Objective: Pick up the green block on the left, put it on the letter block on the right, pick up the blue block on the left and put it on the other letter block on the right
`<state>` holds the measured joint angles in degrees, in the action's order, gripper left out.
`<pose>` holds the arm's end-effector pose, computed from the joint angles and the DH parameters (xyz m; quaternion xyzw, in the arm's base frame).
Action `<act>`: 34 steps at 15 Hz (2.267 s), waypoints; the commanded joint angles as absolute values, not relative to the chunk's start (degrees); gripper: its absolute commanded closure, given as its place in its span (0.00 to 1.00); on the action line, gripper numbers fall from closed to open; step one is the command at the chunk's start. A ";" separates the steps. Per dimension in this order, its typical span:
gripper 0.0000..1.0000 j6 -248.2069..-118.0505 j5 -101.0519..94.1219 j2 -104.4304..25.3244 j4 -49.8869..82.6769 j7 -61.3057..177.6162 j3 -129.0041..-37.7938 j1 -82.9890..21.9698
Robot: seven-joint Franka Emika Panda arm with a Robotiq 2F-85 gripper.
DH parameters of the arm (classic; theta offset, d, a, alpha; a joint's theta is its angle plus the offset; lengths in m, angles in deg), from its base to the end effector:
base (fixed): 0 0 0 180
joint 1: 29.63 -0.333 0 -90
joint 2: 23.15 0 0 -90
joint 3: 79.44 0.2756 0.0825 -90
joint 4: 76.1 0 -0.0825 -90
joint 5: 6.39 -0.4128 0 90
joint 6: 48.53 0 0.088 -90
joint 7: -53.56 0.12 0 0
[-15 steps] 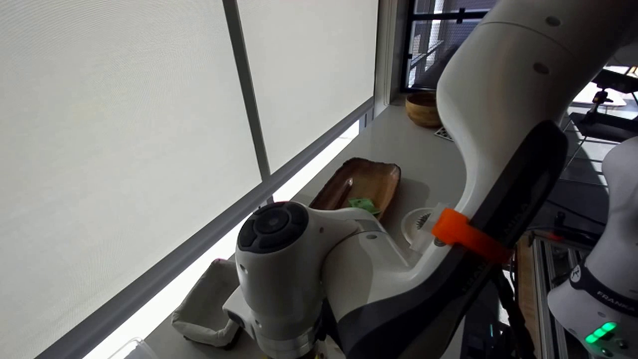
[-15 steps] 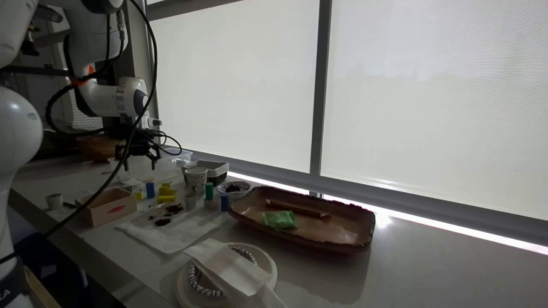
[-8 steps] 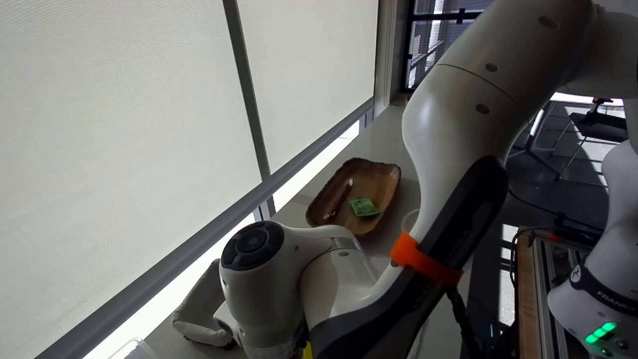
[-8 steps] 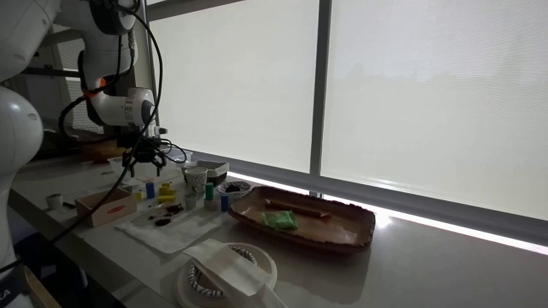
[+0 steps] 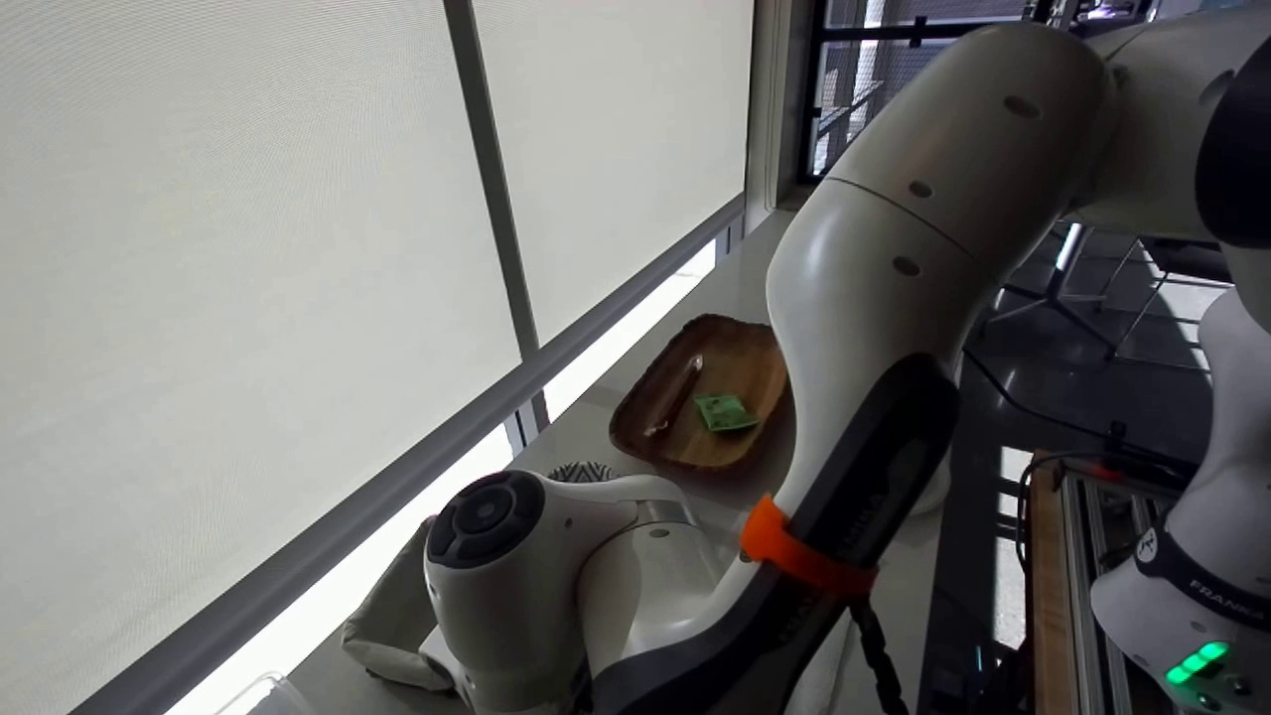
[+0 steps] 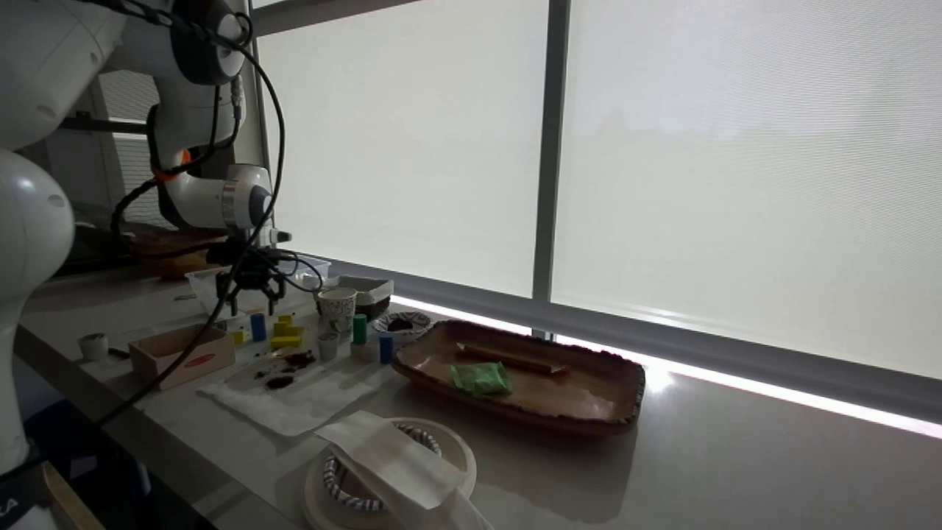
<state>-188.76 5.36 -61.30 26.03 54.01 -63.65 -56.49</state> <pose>0.4848 0.4408 0.1288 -0.9140 -0.4049 -0.0083 0.0221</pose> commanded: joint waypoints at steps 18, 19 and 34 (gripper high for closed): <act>0.41 -184.57 4.54 -62.25 24.84 57.43 -65.59 -57.74; 0.49 -184.54 4.41 -62.21 24.91 57.71 -65.59 -57.70; 0.92 -162.66 2.85 -40.40 33.63 75.94 -64.56 -59.94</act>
